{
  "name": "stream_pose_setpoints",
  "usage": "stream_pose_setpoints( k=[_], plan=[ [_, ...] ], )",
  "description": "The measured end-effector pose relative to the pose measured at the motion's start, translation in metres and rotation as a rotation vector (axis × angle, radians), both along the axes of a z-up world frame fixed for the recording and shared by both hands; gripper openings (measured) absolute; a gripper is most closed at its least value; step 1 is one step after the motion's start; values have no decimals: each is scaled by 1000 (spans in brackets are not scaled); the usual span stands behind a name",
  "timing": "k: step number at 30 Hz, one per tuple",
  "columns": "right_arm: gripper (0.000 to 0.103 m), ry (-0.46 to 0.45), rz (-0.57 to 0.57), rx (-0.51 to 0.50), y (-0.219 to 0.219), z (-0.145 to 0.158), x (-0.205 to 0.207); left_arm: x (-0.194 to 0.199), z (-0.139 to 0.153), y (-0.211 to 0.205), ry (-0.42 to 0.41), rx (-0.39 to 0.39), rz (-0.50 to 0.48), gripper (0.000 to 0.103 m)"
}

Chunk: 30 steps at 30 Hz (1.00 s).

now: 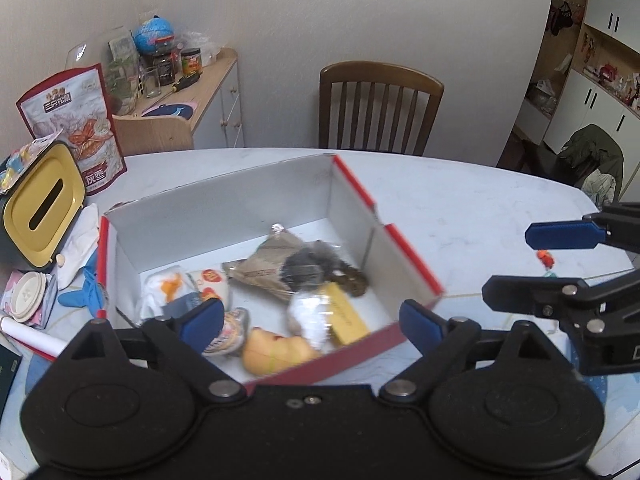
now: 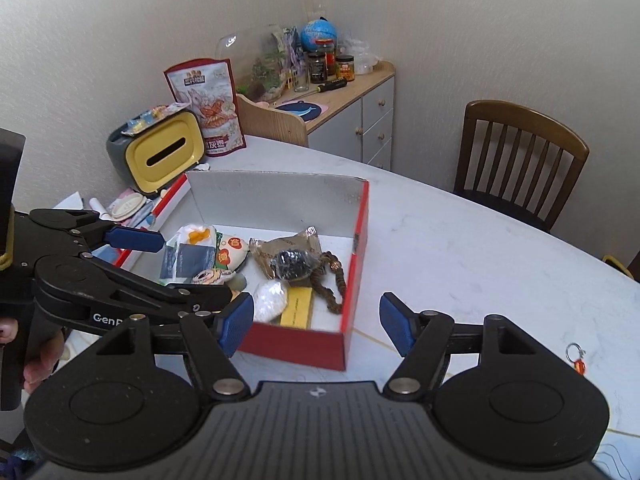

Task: Organize objects
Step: 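Withdraw both tools from the box toward the sharpener and horse keychain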

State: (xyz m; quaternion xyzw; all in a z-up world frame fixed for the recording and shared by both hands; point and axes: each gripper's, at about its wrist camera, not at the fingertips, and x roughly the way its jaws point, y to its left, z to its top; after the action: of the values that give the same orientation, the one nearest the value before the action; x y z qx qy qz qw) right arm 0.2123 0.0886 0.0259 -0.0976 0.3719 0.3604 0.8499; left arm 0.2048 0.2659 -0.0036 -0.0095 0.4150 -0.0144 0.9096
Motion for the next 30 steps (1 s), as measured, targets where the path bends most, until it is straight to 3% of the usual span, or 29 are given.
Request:
stream_pose_setpoints(
  k=[16, 30],
  plan=[
    [83, 15, -65, 67, -119, 1, 6, -3, 5, -106, -35, 15, -62, 102],
    [86, -2, -162, 8, -219, -41, 24, 27, -22, -196, -23, 25, -165, 103]
  ],
)
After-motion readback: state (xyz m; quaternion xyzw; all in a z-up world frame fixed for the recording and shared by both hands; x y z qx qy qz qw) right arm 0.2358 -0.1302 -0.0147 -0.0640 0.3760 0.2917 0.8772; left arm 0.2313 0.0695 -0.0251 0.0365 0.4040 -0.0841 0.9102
